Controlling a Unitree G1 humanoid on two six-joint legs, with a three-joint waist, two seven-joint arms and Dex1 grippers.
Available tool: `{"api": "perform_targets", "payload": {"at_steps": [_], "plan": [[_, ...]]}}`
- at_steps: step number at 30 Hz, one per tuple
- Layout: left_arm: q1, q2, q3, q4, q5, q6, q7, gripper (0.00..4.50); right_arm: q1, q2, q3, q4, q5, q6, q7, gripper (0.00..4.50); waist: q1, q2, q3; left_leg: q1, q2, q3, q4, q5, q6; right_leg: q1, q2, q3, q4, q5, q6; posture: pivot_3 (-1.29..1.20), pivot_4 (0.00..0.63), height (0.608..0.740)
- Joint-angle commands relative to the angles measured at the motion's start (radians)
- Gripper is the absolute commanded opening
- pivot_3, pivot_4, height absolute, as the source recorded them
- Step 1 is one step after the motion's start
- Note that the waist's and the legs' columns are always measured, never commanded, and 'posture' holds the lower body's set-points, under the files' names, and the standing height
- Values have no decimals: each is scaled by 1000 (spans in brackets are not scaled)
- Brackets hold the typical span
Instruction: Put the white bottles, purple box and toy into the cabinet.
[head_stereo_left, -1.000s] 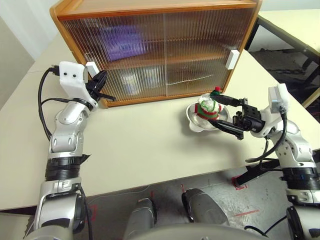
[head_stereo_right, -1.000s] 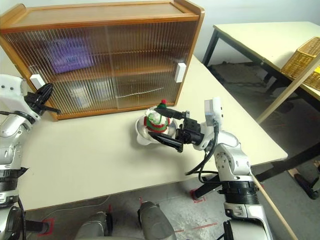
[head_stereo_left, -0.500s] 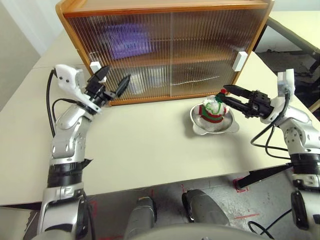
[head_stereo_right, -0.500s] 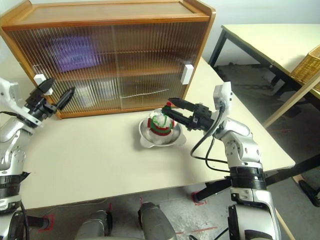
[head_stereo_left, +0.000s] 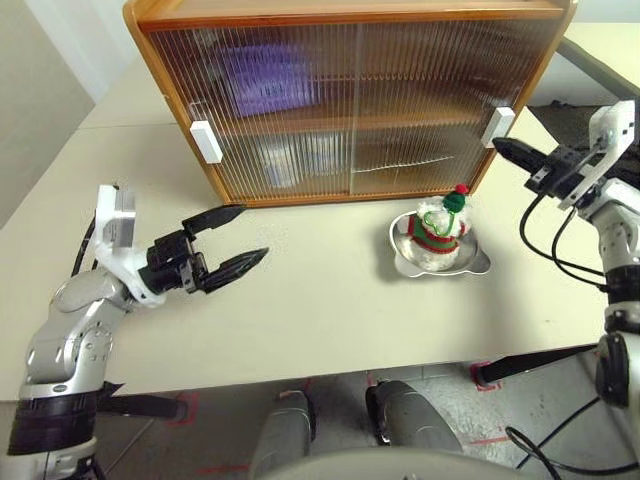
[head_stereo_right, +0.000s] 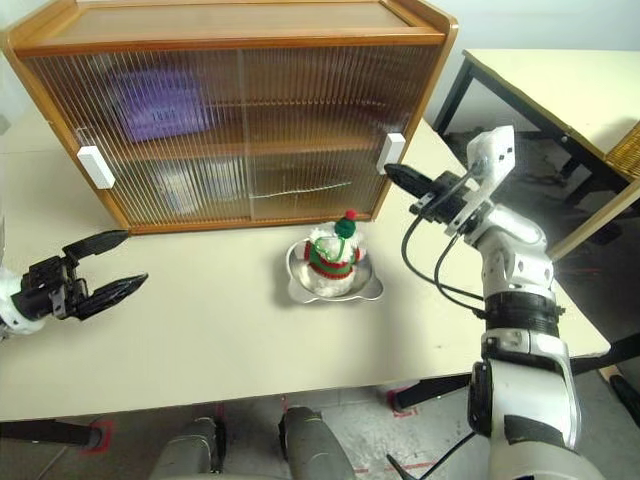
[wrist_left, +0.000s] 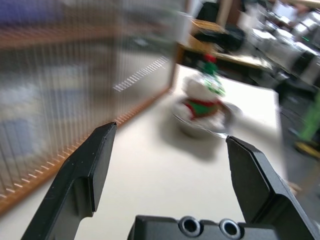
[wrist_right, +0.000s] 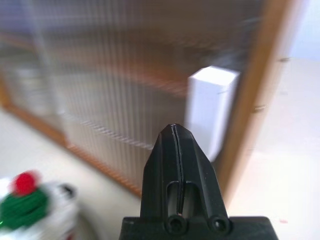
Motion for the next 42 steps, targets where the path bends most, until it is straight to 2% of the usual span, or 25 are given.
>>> {"api": "perform_targets", "payload": {"at_steps": [1, 5, 12, 22, 35, 42], "plan": [[36, 11, 30, -33, -23, -12, -42, 4500, -28, -4, -9, 47, -46, -36, -55, 23, 1, 1, 0, 0, 1, 0, 0, 0, 0, 0, 0, 0, 0, 0, -1, -183, 76, 740], [69, 8, 70, -54, -68, 10, -41, 4500, -53, -8, -1, 75, -81, -56, -95, 23, 0, 2, -2, 0, 2, 0, 0, 0, 0, -1, 0, 0, 1, 1, -1, -177, 71, 740], [88, 9, 89, -61, -60, 7, -26, 4500, -89, -5, 0, 115, -116, -76, -147, 23, 1, 7, -5, 1, 2, 1, 0, 0, 0, 0, 0, 0, 2, 2, -1, -172, 71, 740], [100, 31, 93, -75, -73, 54, -25, 4500, -91, 50, 21, 23, -92, 5, -96, 23, -15, 10, -7, 2, 3, 1, 0, 1, 1, 0, 2, 0, 2, 2, -1, -166, 69, 740], [98, 47, 102, -69, -54, 53, -16, 4500, -60, 112, 32, -94, -81, 99, -81, 23, -11, 11, -7, 2, 4, 1, 1, 1, 1, 0, 3, 0, 3, 2, -2, -167, 75, 740], [91, 56, 105, -64, -51, 58, -7, 4500, -96, 172, 74, -102, -78, 145, -43, 23, -15, 11, -7, 2, 4, 1, 1, 1, 1, -1, 3, 0, 3, 3, -2, -162, 77, 740]]}}
